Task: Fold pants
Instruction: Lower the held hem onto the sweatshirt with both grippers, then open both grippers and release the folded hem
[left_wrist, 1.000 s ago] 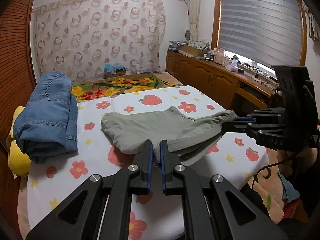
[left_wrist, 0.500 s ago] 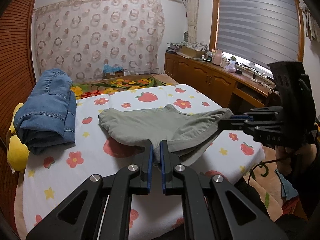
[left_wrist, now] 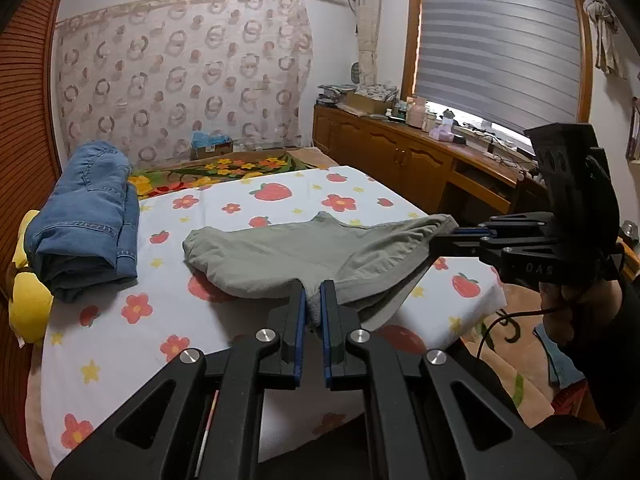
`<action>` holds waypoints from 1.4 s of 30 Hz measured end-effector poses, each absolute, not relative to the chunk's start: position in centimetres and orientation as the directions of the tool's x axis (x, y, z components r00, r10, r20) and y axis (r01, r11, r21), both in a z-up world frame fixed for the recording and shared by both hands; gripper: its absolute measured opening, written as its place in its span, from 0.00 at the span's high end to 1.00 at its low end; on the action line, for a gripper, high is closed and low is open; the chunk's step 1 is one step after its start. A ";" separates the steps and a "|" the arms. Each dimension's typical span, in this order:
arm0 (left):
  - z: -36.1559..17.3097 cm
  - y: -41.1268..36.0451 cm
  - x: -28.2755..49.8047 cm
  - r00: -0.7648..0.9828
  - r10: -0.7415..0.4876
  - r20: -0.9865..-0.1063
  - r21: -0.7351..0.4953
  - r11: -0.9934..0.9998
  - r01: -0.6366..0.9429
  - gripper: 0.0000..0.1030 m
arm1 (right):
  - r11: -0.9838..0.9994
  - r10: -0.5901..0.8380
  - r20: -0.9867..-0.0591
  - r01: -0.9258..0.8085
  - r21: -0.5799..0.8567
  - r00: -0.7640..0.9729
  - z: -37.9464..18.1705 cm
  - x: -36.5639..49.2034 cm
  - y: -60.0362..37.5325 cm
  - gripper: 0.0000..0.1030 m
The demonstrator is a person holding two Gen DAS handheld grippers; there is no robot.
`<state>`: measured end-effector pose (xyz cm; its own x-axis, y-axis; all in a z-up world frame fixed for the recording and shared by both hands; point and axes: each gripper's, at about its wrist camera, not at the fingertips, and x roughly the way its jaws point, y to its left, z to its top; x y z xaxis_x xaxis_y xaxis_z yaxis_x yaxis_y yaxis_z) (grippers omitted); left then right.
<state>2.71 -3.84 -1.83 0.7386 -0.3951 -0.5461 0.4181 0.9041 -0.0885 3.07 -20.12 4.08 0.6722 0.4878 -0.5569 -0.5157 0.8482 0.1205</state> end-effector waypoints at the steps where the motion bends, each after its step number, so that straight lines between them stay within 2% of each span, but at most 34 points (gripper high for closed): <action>1: -1.8 -3.9 2.6 0.738 -0.396 -0.547 -0.087 0.903 0.420 0.93 | 0.848 0.489 -0.557 -0.516 0.123 0.671 4.0 2.9 -20.2 0.90; 15: -1.4 -4.2 1.6 0.725 -0.414 -0.550 -0.093 0.893 0.439 0.93 | 0.840 0.498 -0.545 -0.531 0.110 0.675 4.3 1.3 -20.4 0.90; 23: -2.8 -3.9 4.6 0.723 -0.377 -0.578 -0.104 0.914 0.393 0.93 | 0.857 0.460 -0.567 -0.509 0.081 0.683 3.1 4.2 -19.4 0.90; 31: -2.4 -3.9 8.0 0.744 -0.352 -0.568 -0.091 0.925 0.369 0.93 | 0.871 0.419 -0.551 -0.490 0.019 0.722 3.5 7.9 -17.5 0.90; 42: -2.6 -3.8 11.9 0.751 -0.324 -0.576 -0.079 0.936 0.343 0.93 | 0.885 0.400 -0.560 -0.464 0.031 0.726 2.3 11.6 -16.8 0.90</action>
<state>11.89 -3.76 -2.61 0.7506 -0.3238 -0.5760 0.3432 0.9360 -0.0789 11.58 -16.78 2.25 0.7256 0.3998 -0.5600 -0.4639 0.8854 0.0311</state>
